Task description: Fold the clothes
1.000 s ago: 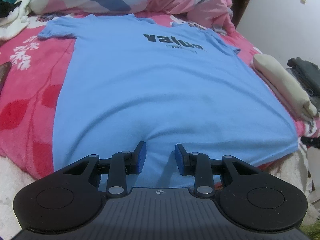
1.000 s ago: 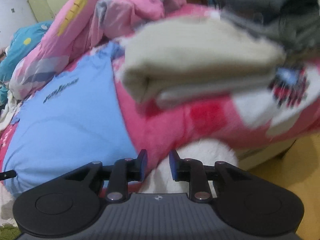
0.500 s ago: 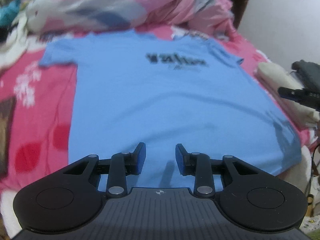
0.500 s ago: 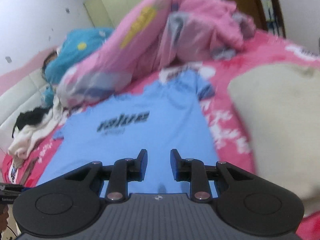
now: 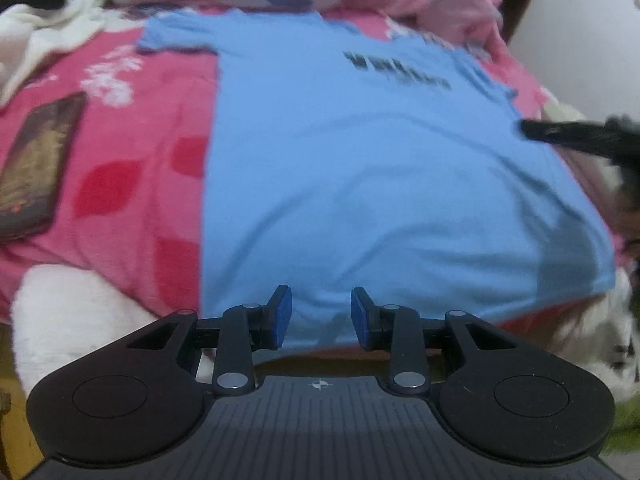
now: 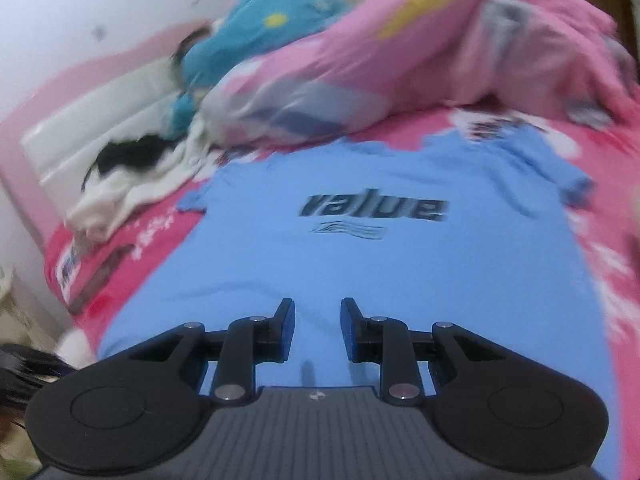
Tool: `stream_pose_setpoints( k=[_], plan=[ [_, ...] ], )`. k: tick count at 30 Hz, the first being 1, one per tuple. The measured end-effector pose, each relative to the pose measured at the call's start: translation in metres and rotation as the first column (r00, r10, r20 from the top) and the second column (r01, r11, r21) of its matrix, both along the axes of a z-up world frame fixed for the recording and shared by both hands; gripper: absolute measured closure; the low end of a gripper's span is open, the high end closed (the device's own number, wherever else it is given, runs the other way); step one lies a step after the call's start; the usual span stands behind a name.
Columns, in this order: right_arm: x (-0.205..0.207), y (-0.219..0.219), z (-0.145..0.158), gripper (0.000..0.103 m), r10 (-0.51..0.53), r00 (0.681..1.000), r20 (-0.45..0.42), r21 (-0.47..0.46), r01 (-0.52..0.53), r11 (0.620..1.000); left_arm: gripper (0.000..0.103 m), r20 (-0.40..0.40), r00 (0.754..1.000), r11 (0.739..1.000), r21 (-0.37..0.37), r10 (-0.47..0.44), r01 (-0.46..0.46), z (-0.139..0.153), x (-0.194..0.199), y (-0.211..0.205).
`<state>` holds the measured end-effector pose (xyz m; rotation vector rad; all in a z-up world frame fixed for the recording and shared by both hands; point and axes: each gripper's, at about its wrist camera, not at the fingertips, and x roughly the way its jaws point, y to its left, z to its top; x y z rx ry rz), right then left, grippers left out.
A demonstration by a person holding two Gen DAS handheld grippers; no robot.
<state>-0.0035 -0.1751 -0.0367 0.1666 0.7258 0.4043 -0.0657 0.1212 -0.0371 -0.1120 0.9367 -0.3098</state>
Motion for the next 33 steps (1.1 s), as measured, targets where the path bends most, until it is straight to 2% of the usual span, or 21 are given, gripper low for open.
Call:
stream_pose_setpoints(
  k=[2,3,4,6,7,8,9,11,13,14,18,21,22,23,24,25,27,30,33],
  plan=[
    [0.002,0.033,-0.021,0.076,0.063,0.997,-0.050,-0.058,-0.066,0.996,0.071,0.018,0.999,0.999,-0.011,0.031,-0.031,0.004,-0.007,0.013],
    [-0.011,0.049,-0.027,0.075,0.117,0.991,-0.059,-0.047,-0.120,0.992,0.071,0.025,0.999,0.999,-0.017,0.047,-0.047,0.006,-0.010,0.019],
    [-0.036,0.071,-0.029,0.075,0.185,0.983,-0.017,-0.074,-0.186,0.980,0.071,0.031,0.997,0.998,-0.018,0.064,-0.064,0.007,-0.013,0.026],
    [-0.070,0.103,-0.026,0.075,0.339,0.940,0.030,-0.178,-0.328,0.928,0.071,0.036,0.994,0.994,-0.025,0.103,-0.102,0.007,-0.014,0.040],
    [-0.082,0.114,-0.023,0.079,0.403,0.914,0.041,-0.217,-0.385,0.897,0.071,0.035,0.992,0.992,-0.031,0.122,-0.121,0.007,-0.013,0.047],
    [-0.084,0.118,-0.017,0.081,0.448,0.893,0.040,-0.204,-0.432,0.878,0.071,0.035,0.990,0.990,-0.038,0.140,-0.139,0.007,-0.012,0.052],
    [-0.079,0.117,-0.012,0.081,0.433,0.899,0.061,-0.203,-0.413,0.888,0.071,0.035,0.987,0.987,-0.045,0.157,-0.156,0.008,-0.011,0.057],
    [-0.050,0.106,0.001,0.080,0.322,0.941,0.106,-0.193,-0.298,0.935,0.071,0.040,0.982,0.982,-0.059,0.184,-0.181,0.010,-0.011,0.065],
    [-0.015,0.094,0.007,0.077,0.222,0.968,0.113,-0.128,-0.207,0.970,0.071,0.058,0.979,0.979,-0.066,0.196,-0.192,0.014,-0.015,0.071],
    [-0.003,0.095,0.006,0.077,0.203,0.973,0.111,-0.122,-0.190,0.974,0.071,0.067,0.977,0.978,-0.066,0.202,-0.198,0.016,-0.018,0.073],
    [-0.015,0.149,-0.018,0.077,0.415,0.909,0.045,-0.172,-0.402,0.900,0.071,0.069,0.969,0.970,-0.075,0.236,-0.231,0.015,-0.026,0.083],
    [-0.074,0.196,-0.033,0.075,0.591,0.802,0.087,-0.319,-0.540,0.779,0.070,0.060,0.963,0.962,-0.088,0.264,-0.258,0.011,-0.029,0.092],
    [-0.084,0.200,-0.034,0.081,0.649,0.759,0.056,-0.310,-0.605,0.733,0.070,0.054,0.962,0.960,-0.093,0.268,-0.262,0.009,-0.028,0.093],
    [-0.086,0.197,-0.033,0.083,0.672,0.740,0.018,-0.233,-0.651,0.722,0.070,0.048,0.961,0.959,-0.098,0.272,-0.266,0.007,-0.027,0.095],
    [-0.089,0.191,-0.031,0.083,0.658,0.753,0.020,-0.183,-0.644,0.743,0.070,0.043,0.962,0.959,-0.102,0.270,-0.264,0.006,-0.026,0.095],
    [-0.090,0.184,-0.026,0.083,0.630,0.776,0.036,-0.185,-0.615,0.767,0.070,0.044,0.964,0.961,-0.105,0.262,-0.256,0.006,-0.024,0.094],
    [-0.084,0.157,-0.013,0.083,0.527,0.846,0.079,-0.170,-0.510,0.843,0.070,0.053,0.969,0.966,-0.110,0.241,-0.235,0.006,-0.021,0.091],
    [-0.065,0.102,0.002,0.082,0.330,0.937,0.111,-0.065,-0.325,0.943,0.070,0.083,0.979,0.977,-0.126,0.184,-0.173,0.009,-0.011,0.075],
    [-0.075,0.051,-0.002,0.082,0.160,0.982,0.105,-0.059,-0.155,0.986,0.070,0.117,0.988,0.985,-0.154,0.103,-0.085,0.007,0.000,0.054]
  ],
)
